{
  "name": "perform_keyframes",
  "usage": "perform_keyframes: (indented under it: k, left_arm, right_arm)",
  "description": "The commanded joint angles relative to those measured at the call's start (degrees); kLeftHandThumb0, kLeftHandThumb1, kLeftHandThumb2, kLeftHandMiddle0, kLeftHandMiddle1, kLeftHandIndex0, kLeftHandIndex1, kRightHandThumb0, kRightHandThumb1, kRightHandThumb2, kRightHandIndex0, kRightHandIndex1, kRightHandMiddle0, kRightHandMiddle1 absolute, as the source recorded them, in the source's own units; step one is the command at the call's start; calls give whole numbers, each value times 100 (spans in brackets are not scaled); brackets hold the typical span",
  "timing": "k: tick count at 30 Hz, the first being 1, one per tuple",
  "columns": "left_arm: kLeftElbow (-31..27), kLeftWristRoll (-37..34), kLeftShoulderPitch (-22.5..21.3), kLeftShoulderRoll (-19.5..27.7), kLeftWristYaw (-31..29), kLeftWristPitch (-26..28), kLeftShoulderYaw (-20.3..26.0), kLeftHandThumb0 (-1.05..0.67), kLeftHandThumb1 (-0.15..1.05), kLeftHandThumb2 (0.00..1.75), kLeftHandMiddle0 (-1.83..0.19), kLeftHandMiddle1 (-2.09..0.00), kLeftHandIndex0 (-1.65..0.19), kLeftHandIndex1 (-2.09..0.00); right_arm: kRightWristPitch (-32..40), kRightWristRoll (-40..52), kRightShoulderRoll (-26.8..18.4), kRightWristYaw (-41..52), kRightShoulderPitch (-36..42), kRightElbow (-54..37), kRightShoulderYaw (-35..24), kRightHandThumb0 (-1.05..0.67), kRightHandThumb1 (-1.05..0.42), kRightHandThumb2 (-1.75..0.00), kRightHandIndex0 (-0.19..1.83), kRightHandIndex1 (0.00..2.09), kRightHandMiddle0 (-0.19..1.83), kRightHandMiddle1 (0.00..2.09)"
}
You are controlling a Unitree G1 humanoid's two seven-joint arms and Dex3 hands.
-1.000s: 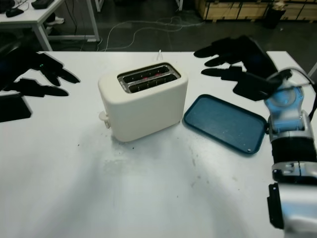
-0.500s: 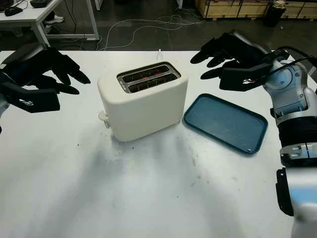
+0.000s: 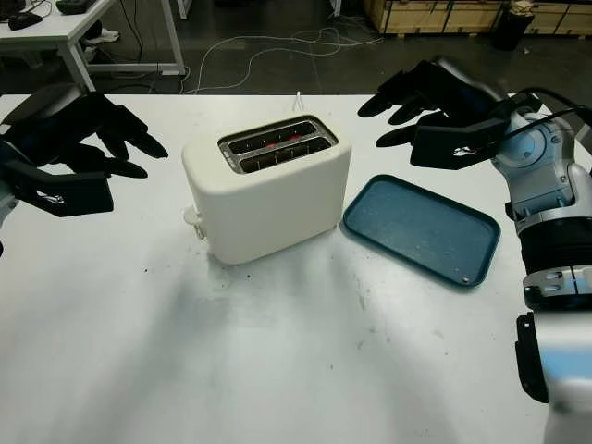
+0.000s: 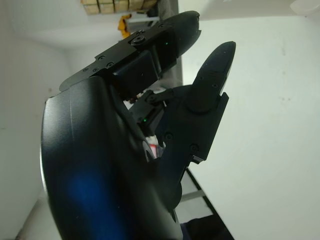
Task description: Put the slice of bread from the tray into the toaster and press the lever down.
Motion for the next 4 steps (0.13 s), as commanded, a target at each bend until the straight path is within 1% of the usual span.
perform_keyframes:
  k: [1, 4]
  left_arm:
    - [-107, -59, 103, -26, 35, 52, 77, -32, 75, 0, -97, -95, -125, -3]
    - [-154, -28, 139, -31, 35, 92, 90, -35, 76, 0, -95, -96, -123, -3]
  right_arm:
    - [-101, 55, -62, -61, -18, 46, -12, -56, -81, 0, 109, 2, 98, 0]
    - [-137, 80, -55, -51, -4, 40, -17, -55, -81, 0, 110, 2, 99, 0]
